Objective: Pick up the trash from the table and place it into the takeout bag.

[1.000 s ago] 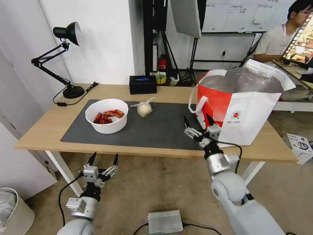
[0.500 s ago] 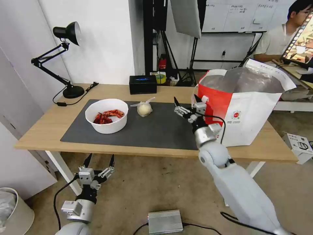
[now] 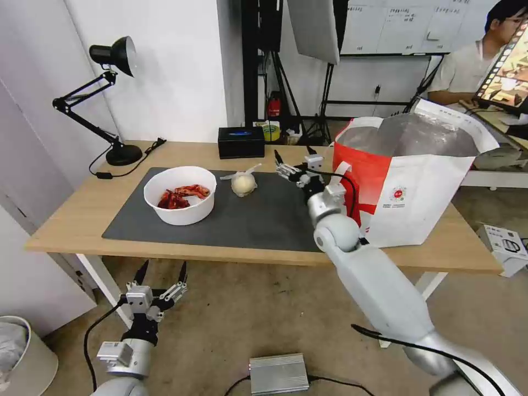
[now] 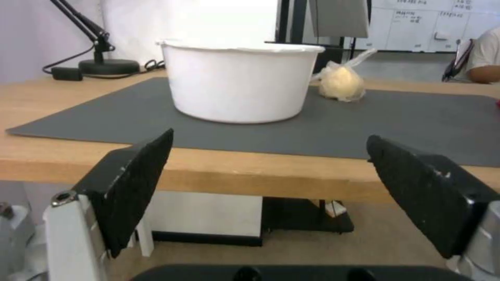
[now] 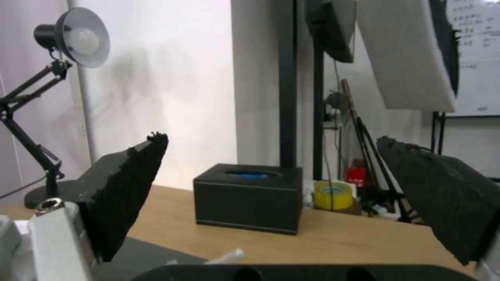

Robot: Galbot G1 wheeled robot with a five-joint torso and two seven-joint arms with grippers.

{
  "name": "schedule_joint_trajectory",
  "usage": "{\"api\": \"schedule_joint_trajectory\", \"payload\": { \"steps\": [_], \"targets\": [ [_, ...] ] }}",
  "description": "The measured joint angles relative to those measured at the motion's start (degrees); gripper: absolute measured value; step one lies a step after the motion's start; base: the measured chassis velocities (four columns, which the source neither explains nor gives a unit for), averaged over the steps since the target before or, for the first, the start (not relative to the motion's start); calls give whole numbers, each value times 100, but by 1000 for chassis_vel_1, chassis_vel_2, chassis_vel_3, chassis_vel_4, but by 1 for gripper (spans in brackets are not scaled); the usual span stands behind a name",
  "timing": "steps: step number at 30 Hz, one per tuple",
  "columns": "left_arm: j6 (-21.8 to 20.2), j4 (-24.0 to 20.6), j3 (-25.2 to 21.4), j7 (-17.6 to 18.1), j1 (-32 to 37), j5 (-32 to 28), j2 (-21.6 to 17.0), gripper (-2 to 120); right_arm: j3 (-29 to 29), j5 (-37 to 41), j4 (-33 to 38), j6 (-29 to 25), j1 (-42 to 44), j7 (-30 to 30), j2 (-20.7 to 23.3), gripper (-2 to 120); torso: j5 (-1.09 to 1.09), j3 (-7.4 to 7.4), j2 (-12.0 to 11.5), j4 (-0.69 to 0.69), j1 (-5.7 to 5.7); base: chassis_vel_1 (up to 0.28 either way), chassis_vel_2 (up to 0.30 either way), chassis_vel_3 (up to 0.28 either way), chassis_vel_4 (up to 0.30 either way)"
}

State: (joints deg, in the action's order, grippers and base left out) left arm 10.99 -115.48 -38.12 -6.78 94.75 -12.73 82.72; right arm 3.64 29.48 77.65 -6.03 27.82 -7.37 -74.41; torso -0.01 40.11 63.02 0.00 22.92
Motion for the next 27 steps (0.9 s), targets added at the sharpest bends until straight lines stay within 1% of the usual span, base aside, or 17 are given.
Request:
{"api": "schedule_joint_trajectory", "payload": {
  "steps": [2,3,5,7,11,17,21,23,24,26,27],
  "targets": [
    [4,25,-1,-2,-25,-11,-5,100,119,11,-361,9,-231,37,-172,99,0,0,0,0,0,0,0,0,0],
    [4,25,-1,-2,-25,-11,-5,100,119,11,-361,9,-231,37,-172,99,0,0,0,0,0,0,0,0,0],
    [5,39,-1,-3,-49,-37,-8,100,225,7,-760,12,-439,75,-400,99,0,0,0,0,0,0,0,0,0],
    [5,42,-3,-2,-54,-51,-10,100,243,7,-853,12,-476,90,-458,99,0,0,0,0,0,0,0,0,0],
    [10,60,-68,-3,-54,-123,-28,100,368,12,-1335,29,-643,172,-740,100,0,0,1,0,0,0,0,0,0],
    [17,70,-145,-4,-51,-186,-64,100,566,128,-1645,85,-796,181,-871,100,0,0,1,0,0,0,0,0,0],
    [27,70,-153,-7,-40,-190,-41,100,647,320,-1871,274,-972,167,-993,100,0,-1,1,0,0,0,0,0,0],
    [37,71,-139,-10,-31,-179,-10,100,675,434,-2006,486,-1090,139,-1059,100,0,-1,1,0,0,0,0,0,0],
    [37,71,-139,-10,-31,-179,-10,100,675,434,-2006,486,-1090,139,-1059,100,0,-1,1,0,0,0,0,0,0],
    [74,74,-124,-13,-11,-154,26,100,706,507,-2113,750,-1190,101,-1100,100,0,0,1,0,0,0,0,0,0],
    [74,74,-124,-13,-11,-154,26,100,706,507,-2113,750,-1190,101,-1100,100,0,0,1,0,0,0,0,0,0]
  ]
}}
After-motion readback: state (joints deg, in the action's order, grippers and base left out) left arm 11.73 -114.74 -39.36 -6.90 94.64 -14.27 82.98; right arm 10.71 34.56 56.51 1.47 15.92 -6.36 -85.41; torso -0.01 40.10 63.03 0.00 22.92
